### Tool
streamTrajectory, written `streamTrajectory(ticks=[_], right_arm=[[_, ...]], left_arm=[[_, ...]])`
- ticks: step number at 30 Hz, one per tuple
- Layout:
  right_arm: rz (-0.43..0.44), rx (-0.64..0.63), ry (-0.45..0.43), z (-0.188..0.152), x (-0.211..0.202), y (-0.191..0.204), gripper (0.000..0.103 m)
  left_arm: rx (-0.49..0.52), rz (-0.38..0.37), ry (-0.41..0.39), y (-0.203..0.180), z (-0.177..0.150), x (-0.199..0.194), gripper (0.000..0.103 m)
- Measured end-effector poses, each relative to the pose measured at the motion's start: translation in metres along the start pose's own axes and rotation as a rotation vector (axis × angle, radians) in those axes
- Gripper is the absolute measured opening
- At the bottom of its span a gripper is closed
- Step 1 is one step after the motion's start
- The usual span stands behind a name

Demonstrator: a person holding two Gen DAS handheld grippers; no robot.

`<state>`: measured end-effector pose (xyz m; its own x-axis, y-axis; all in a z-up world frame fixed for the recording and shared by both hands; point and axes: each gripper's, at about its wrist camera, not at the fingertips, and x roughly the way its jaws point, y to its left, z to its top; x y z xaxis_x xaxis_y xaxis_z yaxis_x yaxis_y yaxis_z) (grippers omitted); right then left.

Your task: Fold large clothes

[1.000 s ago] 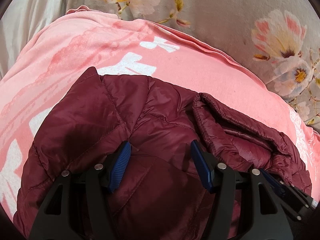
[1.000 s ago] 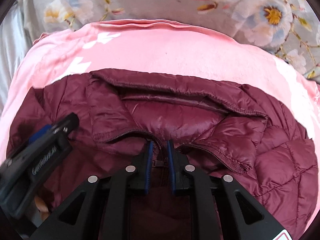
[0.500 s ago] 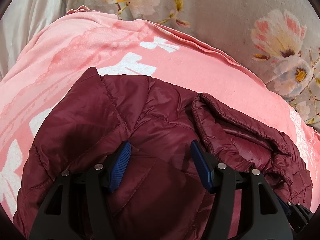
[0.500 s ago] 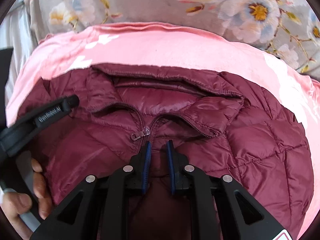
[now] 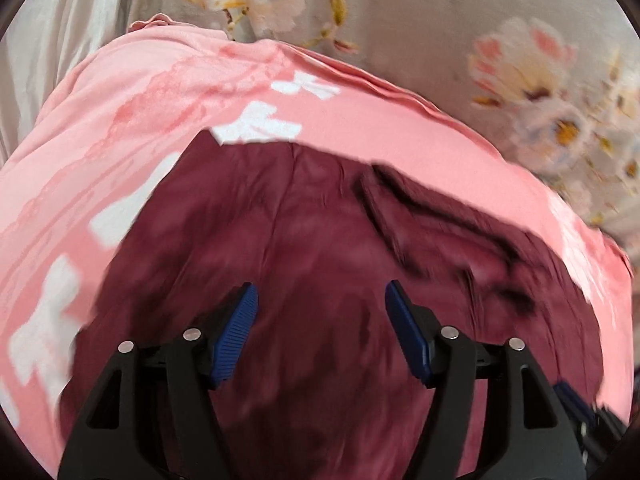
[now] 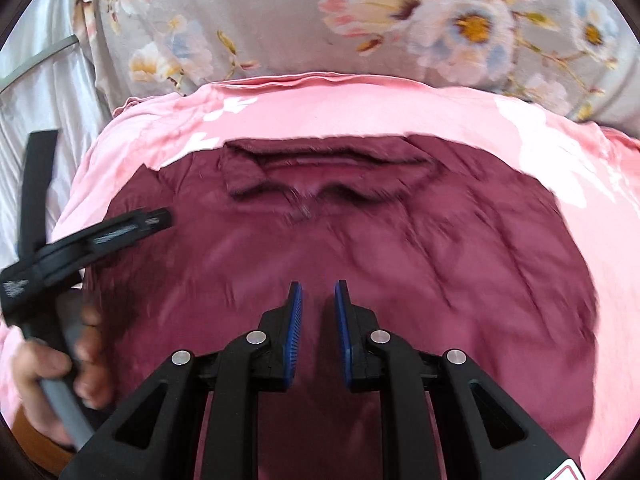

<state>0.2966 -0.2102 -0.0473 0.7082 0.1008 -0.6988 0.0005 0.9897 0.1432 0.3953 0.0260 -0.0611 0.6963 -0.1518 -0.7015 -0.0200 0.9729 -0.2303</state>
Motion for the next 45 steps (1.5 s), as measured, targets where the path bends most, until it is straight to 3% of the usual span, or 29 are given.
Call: streamTrajectory(ticks=[5, 9, 15, 20, 23, 25, 31, 33, 37, 41, 42, 43, 44, 45], right_arm=[[-0.043, 0.030, -0.019, -0.047, -0.045, -0.024, 0.014], [-0.063, 0.066, -0.041, -0.066, -0.069, -0.038, 0.019], [-0.079, 0.132, -0.063, -0.087, -0.090, -0.050, 0.020], [-0.086, 0.193, -0.061, -0.105, -0.092, -0.066, 0.027], [-0.044, 0.217, -0.043, -0.103, -0.081, -0.070, 0.024], [-0.031, 0.202, -0.042, -0.094, -0.076, -0.067, 0.000], [-0.067, 0.152, -0.221, -0.043, -0.111, -0.061, 0.000], [-0.051, 0.180, -0.214, -0.036, -0.115, -0.070, 0.000], [-0.019, 0.232, -0.115, -0.056, -0.096, -0.086, 0.035], [-0.008, 0.250, -0.049, -0.068, -0.068, -0.087, 0.035], [0.005, 0.260, -0.024, -0.069, -0.058, -0.087, 0.028], [0.007, 0.262, -0.002, -0.070, -0.049, -0.086, 0.011], [0.011, 0.257, 0.003, -0.069, -0.044, -0.084, 0.003], [0.014, 0.248, -0.011, -0.066, -0.046, -0.082, 0.002]], left_arm=[[0.036, 0.036, 0.026, 0.026, -0.043, -0.051, 0.064], [0.051, 0.086, 0.066, 0.048, -0.072, -0.062, 0.064], [0.038, 0.113, 0.050, 0.055, -0.091, -0.075, 0.064], [0.031, 0.122, 0.045, 0.059, -0.097, -0.080, 0.064], [0.017, 0.125, 0.037, 0.061, -0.098, -0.080, 0.064], [0.018, 0.139, 0.035, 0.059, -0.098, -0.079, 0.064], [0.003, 0.163, 0.038, 0.060, -0.095, -0.078, 0.064], [-0.007, 0.164, 0.039, 0.061, -0.093, -0.076, 0.064], [-0.026, 0.145, 0.035, 0.063, -0.093, -0.078, 0.064], [-0.046, 0.126, 0.027, 0.065, -0.092, -0.080, 0.067], [-0.051, 0.125, 0.028, 0.065, -0.092, -0.079, 0.067], [-0.053, 0.126, 0.029, 0.064, -0.091, -0.078, 0.068], [-0.054, 0.127, 0.029, 0.064, -0.091, -0.078, 0.068], [-0.058, 0.129, 0.027, 0.064, -0.089, -0.077, 0.068]])
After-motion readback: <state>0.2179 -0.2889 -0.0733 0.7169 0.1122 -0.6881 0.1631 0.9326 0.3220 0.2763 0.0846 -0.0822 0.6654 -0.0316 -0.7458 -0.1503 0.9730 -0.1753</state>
